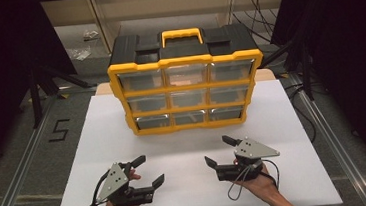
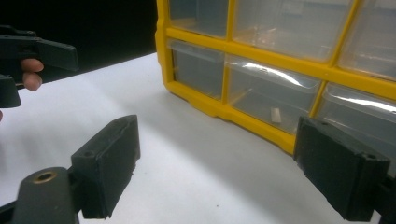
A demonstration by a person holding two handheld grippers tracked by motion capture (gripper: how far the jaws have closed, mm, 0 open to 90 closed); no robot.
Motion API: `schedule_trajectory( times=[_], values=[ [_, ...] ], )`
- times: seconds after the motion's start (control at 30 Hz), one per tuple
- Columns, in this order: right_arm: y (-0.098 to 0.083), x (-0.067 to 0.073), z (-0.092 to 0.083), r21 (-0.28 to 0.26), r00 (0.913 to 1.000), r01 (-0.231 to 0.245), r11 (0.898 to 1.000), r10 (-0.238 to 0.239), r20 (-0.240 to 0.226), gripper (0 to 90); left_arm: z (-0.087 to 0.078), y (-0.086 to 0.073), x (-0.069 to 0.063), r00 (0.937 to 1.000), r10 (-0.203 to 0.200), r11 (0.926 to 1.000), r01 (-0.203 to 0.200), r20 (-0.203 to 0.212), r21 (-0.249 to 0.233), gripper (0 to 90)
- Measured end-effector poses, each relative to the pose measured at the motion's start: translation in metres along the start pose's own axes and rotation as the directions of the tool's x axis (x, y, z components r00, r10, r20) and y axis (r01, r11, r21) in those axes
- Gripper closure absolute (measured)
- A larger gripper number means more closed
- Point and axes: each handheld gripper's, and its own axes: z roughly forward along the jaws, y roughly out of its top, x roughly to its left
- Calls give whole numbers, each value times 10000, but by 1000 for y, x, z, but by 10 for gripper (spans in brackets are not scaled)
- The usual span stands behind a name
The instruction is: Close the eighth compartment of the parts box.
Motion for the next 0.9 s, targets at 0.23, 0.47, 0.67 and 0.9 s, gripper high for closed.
schedule_trajectory(
  times=[0.23,0.47,0.67,0.9],
  values=[
    [-2,0,-4,-27,10000,-8,10000,8,26,156,0,0,0,10000,-1,10000,1,-2,5,157],
    [-6,1,-7,12,10000,-26,10000,26,72,156,0,0,0,10000,-7,10000,7,0,5,157],
    [-9,1,-9,26,9999,4,10000,-4,133,155,0,0,-1,10000,-6,10000,6,10,3,157],
    [-11,1,-14,-23,9997,-122,9999,123,233,153,0,0,-1,10000,15,10000,-15,50,2,157]
  ],
)
